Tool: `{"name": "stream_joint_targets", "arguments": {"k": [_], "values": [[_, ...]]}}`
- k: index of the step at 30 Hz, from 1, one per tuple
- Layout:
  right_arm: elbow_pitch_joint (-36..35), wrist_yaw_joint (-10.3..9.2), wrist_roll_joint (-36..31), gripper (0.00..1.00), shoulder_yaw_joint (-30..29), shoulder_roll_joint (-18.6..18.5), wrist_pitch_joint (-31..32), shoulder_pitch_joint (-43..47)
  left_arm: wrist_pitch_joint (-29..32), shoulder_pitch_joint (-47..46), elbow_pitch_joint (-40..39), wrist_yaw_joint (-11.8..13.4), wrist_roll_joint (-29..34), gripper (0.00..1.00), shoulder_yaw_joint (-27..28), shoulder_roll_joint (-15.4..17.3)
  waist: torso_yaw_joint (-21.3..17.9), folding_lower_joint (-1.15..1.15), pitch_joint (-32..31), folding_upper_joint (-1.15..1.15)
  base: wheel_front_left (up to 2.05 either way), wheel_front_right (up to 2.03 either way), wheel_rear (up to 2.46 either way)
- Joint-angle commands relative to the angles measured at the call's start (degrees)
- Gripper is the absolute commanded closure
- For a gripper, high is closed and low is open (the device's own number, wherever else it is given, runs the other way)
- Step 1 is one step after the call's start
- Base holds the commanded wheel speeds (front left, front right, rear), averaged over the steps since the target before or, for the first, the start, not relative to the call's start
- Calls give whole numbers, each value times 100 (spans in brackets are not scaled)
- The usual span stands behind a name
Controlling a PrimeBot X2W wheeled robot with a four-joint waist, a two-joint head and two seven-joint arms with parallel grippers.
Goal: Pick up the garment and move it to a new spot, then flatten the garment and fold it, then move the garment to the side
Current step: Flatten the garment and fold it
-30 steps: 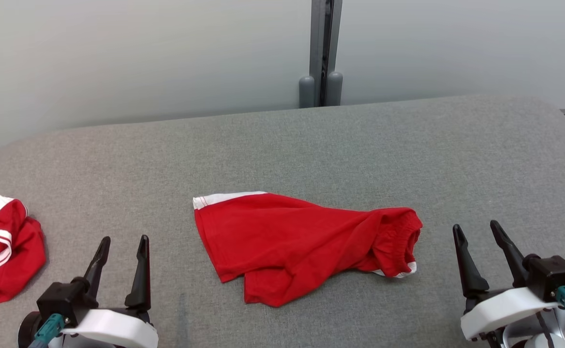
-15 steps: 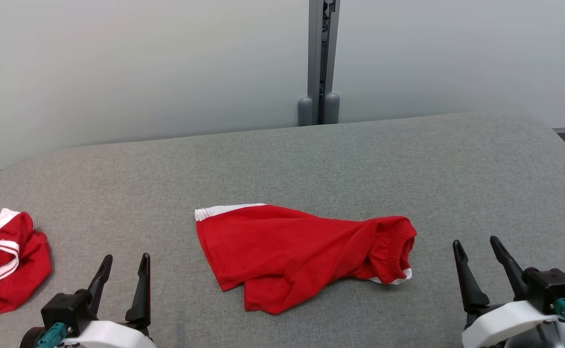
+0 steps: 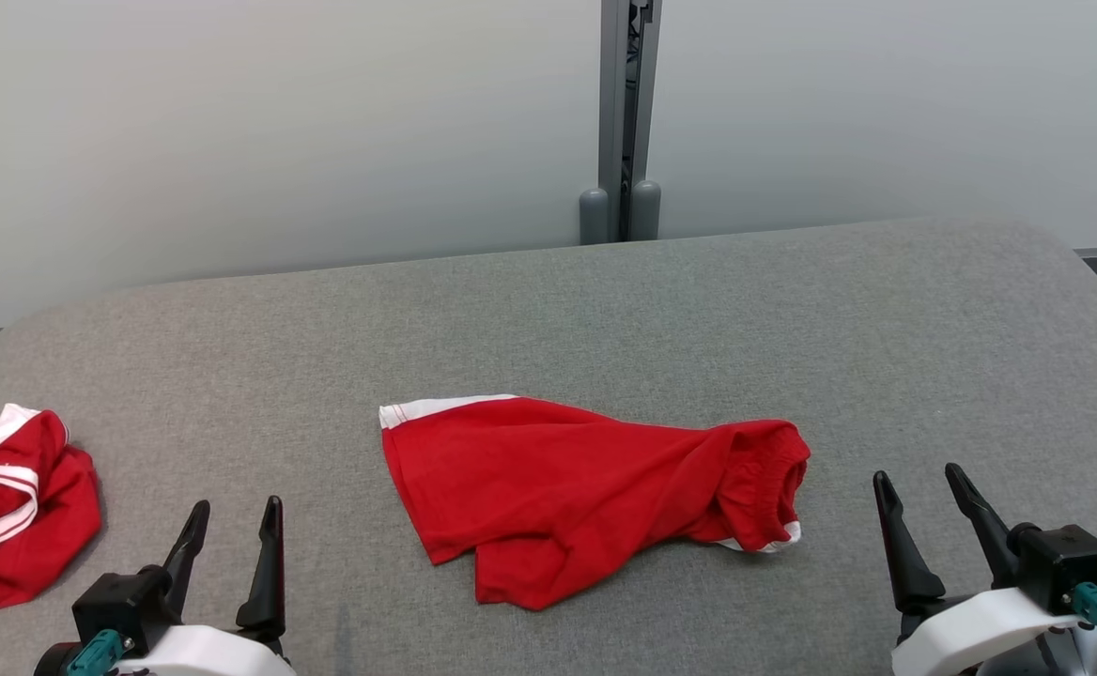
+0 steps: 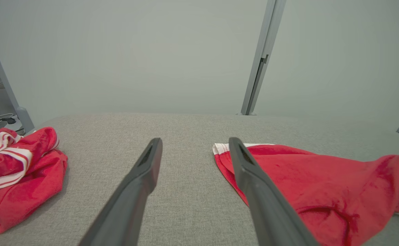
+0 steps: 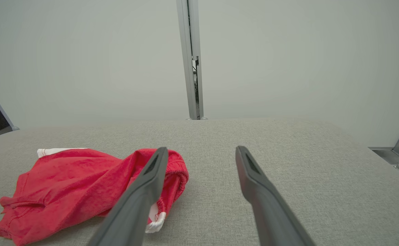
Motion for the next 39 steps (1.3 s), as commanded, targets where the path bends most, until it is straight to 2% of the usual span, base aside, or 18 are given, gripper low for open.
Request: {"name": "stream_joint_targets", "arguments": {"k": [1,7,17,27,28,29,33,39], "values": [[-18,1,13,0,-3,-12,5,15,-18,-8,15,20,-31,0,7,37,4,0,0,0,0,0,0],[-12,2,-3,0,109,-23,52,-43,-28,-65,55,22,-39,0,-12,41,27,0,12,0,0,0,0],[365,1,-103,0,1209,-373,617,-216,-23,-339,-20,63,12,0,-115,-58,266,0,335,0,0,0,0],[967,1,-151,0,1661,-615,867,-742,-108,-669,106,-5,57,0,-149,-153,492,0,743,0,0,0,0],[1035,1,-119,59,1714,-636,900,-794,-121,-694,138,-20,57,0,-140,-146,507,0,766,0,0,0,0],[1068,1,-48,100,1789,-632,923,-834,-122,-712,168,-38,64,0,-136,-150,517,0,778,0,0,0,0],[1018,1,201,100,2093,-704,890,-926,-142,-773,205,-6,101,0,-134,-205,539,0,793,0,0,0,0],[412,1,746,100,2750,-819,817,-990,-164,-748,216,7,136,0,-94,-224,497,0,750,0,0,0,0]]}}
